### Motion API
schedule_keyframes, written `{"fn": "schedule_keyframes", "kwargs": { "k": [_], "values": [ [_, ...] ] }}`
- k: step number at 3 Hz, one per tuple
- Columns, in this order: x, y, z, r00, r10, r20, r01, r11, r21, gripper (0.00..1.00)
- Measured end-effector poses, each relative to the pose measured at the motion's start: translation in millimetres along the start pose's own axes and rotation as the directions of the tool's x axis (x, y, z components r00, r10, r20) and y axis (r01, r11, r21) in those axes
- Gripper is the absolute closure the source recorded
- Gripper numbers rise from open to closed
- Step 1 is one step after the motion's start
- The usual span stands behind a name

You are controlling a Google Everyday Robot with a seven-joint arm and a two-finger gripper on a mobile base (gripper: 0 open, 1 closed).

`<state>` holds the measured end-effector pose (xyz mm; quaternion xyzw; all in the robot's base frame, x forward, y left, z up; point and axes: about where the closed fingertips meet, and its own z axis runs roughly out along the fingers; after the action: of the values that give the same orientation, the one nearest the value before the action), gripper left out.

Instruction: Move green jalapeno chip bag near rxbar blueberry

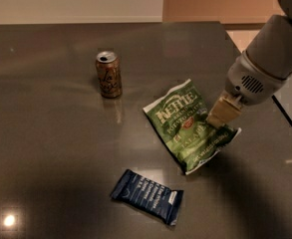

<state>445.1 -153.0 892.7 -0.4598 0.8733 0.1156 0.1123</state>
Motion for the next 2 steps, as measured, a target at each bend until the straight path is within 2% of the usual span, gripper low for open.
{"fn": "schedule_keyframes", "kwargs": {
  "k": [1,2],
  "values": [
    [3.8,18.8,-1.4,1.000,0.009,-0.001,-0.009,0.9990,-0.043,1.00],
    [8.5,34.0,-3.9,1.000,0.016,-0.004,-0.017,0.9976,-0.067,0.84]
  ]
}}
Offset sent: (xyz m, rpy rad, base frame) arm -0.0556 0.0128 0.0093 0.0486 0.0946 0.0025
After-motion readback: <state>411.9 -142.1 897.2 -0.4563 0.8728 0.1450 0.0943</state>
